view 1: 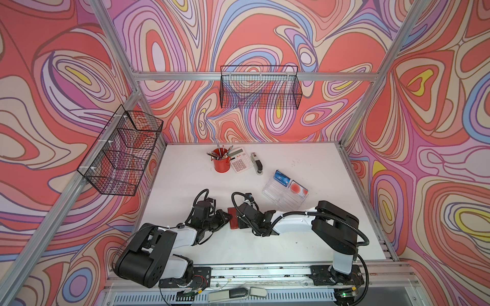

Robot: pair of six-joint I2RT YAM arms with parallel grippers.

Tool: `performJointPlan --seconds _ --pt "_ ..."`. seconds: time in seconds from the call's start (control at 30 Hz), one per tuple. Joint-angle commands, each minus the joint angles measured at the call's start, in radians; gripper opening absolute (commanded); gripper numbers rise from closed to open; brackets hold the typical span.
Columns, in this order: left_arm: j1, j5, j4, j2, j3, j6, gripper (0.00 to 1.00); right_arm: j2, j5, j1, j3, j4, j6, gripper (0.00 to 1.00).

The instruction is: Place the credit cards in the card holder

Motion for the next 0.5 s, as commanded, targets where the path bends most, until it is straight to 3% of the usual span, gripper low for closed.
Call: performJointPlan --seconds 0.0,0.13,0.27,0.37,0.47 --pt "-0.015 0.033 -0.006 0.055 -0.028 -0.022 0.21 0.044 -0.090 0.021 0.004 0.052 0.017 0.40" --pt "-0.015 0.027 -0.009 0.054 -0.026 -0.017 0.26 0.048 -0.095 0.020 0.005 0.056 0.016 0.38" --pt "-0.016 0.041 0.023 0.037 -0.037 -0.017 0.17 0.050 -0.099 0.020 0.010 0.052 0.013 0.38" --pt "-0.015 0.015 -0.036 -0.007 -0.031 -0.002 0.02 0.049 -0.100 0.018 0.011 0.052 0.010 0.38" --pt "-0.015 0.011 -0.103 -0.073 -0.021 0.018 0.00 0.034 -0.090 0.012 0.019 0.038 -0.008 0.39"
